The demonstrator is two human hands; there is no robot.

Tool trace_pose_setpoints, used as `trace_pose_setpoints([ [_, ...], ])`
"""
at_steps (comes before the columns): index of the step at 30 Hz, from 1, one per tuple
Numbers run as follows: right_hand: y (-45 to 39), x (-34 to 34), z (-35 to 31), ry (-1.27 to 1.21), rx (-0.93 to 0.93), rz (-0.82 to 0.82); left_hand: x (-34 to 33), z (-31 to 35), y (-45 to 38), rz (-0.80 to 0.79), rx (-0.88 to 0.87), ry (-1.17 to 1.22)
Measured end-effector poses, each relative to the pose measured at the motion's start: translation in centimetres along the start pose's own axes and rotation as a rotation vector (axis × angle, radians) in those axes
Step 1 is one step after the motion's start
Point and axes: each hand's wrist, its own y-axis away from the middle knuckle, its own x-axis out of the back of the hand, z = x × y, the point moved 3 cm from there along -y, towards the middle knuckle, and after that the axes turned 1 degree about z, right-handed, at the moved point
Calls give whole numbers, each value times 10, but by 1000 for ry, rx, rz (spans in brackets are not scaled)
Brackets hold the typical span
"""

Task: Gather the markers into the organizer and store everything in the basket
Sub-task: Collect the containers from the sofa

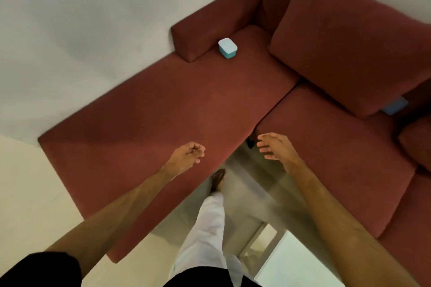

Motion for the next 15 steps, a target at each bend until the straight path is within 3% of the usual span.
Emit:
trace_pose_setpoints([
  [15, -343, -3, -200, 541, 94, -154, 30, 113, -314, 84, 216, 198],
])
